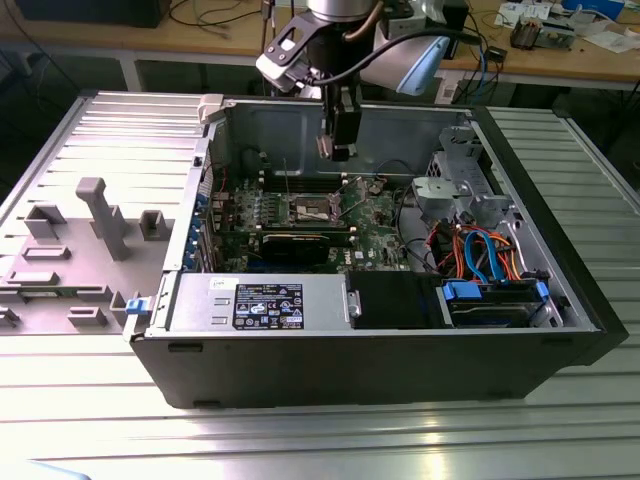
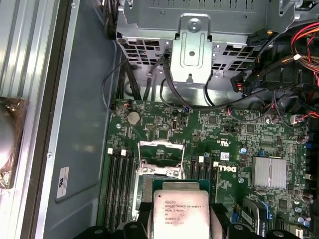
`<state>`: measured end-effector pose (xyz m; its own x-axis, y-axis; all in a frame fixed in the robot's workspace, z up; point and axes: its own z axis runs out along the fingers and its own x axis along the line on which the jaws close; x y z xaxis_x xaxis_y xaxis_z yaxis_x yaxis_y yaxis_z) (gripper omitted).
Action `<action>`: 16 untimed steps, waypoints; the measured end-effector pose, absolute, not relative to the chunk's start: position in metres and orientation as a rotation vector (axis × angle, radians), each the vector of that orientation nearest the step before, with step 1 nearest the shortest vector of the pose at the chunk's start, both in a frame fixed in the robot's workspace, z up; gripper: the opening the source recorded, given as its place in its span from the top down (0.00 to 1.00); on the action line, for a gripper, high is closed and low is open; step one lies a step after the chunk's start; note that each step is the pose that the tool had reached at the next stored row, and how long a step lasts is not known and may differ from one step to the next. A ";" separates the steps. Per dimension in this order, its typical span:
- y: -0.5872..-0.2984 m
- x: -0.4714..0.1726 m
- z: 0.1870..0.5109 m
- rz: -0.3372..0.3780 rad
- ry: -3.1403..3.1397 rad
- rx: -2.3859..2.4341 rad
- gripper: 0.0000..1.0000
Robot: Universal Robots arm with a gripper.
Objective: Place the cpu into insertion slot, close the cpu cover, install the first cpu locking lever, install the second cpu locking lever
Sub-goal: 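Place the cpu into insertion slot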
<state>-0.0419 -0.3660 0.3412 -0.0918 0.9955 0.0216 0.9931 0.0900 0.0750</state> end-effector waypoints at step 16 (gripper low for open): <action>-0.366 -0.045 0.310 0.108 2.278 2.110 0.46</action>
